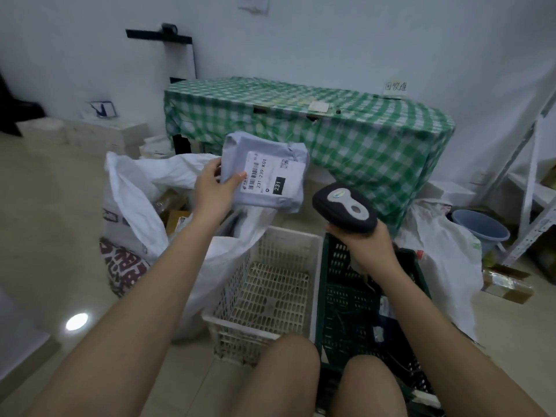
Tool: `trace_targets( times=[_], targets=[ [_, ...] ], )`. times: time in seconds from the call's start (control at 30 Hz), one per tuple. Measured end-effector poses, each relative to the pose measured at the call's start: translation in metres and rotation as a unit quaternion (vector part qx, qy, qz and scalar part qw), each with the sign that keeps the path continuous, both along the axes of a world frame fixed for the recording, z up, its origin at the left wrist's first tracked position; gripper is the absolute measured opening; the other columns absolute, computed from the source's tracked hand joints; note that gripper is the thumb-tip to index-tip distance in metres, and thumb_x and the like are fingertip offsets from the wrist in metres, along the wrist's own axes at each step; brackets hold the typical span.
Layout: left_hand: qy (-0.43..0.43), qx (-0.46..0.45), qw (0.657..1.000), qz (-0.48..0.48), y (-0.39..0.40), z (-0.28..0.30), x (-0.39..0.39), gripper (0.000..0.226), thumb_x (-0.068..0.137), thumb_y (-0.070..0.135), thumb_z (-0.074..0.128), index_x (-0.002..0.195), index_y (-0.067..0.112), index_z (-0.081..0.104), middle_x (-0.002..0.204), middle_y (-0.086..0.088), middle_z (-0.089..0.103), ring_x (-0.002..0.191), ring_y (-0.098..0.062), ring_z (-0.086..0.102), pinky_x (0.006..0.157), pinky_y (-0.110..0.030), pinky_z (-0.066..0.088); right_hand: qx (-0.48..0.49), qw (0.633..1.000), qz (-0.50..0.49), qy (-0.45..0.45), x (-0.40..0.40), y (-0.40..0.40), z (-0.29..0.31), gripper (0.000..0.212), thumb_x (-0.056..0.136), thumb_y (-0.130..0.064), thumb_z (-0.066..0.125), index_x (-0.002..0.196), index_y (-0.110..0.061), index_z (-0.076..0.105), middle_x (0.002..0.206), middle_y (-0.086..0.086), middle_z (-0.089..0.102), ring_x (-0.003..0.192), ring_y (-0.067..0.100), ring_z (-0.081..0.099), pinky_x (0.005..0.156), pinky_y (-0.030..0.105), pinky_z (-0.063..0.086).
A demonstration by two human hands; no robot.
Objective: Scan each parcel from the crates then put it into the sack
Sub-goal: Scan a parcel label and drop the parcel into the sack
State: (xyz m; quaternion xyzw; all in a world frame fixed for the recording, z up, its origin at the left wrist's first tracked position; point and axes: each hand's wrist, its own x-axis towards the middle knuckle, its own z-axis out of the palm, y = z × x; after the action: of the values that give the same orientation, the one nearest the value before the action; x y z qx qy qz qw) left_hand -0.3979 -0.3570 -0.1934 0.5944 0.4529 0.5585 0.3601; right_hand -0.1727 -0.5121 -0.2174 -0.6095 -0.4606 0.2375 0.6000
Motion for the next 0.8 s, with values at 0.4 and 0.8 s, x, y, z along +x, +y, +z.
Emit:
trace_targets(
  times=[0.4, 0.8],
  targets=[
    [0.279, 0.085, 0.939, 0.183, 0.090, 0.009, -0.097, 0.051, 0.087, 0.017, 0.063, 0.134, 0.017, 0.044, 0.130, -0.016, 0.046, 0.119, -0.037, 0.045, 0.097, -0.050, 0.042, -0.040, 0.998, 0.039, 0.027, -0.047, 0.096, 0.010, 0.046, 0.076, -0.007, 0.080, 0.118, -0.004, 0.061, 0.093, 0.000, 0.063, 0.075, -0.001, 0.054, 0.050, 0.003, 0.042],
    [0.336, -0.024, 0.940, -0.051, 0.074, -0.024, -0.034, 0.042, 0.094, 0.017, 0.056, 0.136, 0.011, 0.049, 0.141, -0.008, 0.048, 0.126, -0.024, 0.048, 0.100, -0.030, 0.038, -0.068, 0.997, 0.019, 0.028, -0.019, 0.096, -0.011, 0.054, 0.074, -0.008, 0.082, 0.123, -0.008, 0.061, 0.101, -0.006, 0.063, 0.085, 0.000, 0.057, 0.067, 0.008, 0.045]
  ],
)
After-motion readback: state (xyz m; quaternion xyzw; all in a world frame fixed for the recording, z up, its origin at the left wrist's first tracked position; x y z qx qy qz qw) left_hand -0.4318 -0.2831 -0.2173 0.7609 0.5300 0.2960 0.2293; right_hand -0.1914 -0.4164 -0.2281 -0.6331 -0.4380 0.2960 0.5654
